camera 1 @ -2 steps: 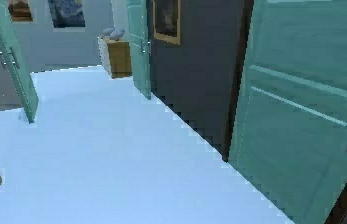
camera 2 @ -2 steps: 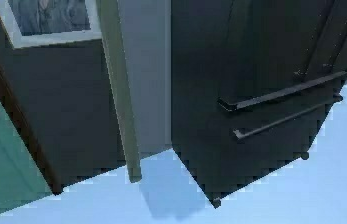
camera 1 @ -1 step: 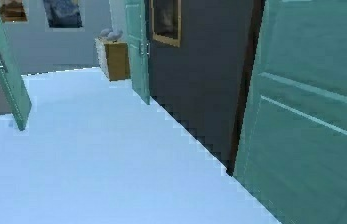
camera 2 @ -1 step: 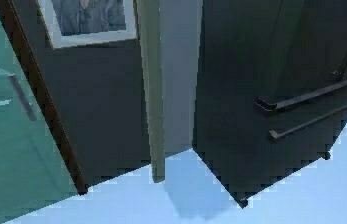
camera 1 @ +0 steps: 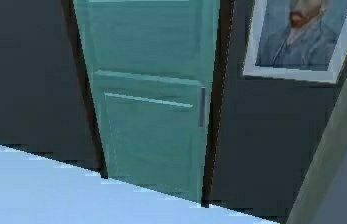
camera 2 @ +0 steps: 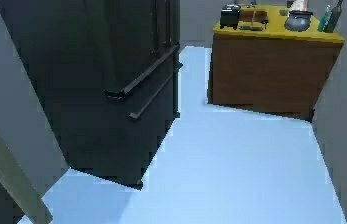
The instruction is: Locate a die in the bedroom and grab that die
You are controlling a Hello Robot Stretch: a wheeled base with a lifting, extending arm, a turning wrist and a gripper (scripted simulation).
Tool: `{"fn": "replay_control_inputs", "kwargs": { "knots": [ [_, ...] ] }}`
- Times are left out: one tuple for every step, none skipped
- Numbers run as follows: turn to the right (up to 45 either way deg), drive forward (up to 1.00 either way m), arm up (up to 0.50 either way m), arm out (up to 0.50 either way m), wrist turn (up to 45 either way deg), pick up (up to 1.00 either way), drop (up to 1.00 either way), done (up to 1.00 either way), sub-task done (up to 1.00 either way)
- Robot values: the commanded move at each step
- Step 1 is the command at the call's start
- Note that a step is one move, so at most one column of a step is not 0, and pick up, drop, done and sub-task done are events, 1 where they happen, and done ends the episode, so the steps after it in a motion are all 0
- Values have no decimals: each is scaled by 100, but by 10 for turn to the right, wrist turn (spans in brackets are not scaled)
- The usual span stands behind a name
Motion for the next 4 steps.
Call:
{"fn": "replay_control_inputs", "kwargs": {
  "knots": [
    [450,0,0,0,0,0,0,0,0],
    [300,0,0,0,0,0,0,0,0],
    [0,5,0,0,0,0,0,0,0],
    [-450,0,0,0,0,0,0,0,0]
  ]
}}
